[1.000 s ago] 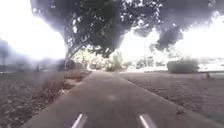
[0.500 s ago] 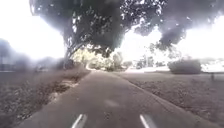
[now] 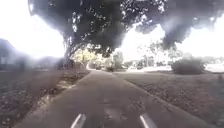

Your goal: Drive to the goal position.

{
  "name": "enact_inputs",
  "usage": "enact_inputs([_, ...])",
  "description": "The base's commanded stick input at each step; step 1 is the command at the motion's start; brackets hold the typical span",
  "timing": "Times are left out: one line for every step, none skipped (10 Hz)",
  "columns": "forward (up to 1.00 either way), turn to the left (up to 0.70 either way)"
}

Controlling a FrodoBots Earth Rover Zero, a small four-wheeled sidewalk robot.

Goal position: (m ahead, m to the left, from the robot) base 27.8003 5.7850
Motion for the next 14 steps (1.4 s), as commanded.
enact_inputs([0.70, 0.00])
enact_inputs([0.70, 0.00])
enact_inputs([0.70, 0.09])
enact_inputs([0.70, 0.21])
enact_inputs([0.70, 0.32])
enact_inputs([0.70, 0.24])
enact_inputs([0.70, 0.09])
enact_inputs([0.70, 0.00])
enact_inputs([0.70, 0.00])
enact_inputs([0.70, 0.00])
enact_inputs([0.70, 0.00])
enact_inputs([0.70, 0.00])
enact_inputs([0.70, 0.00])
enact_inputs([0.70, 0.00])
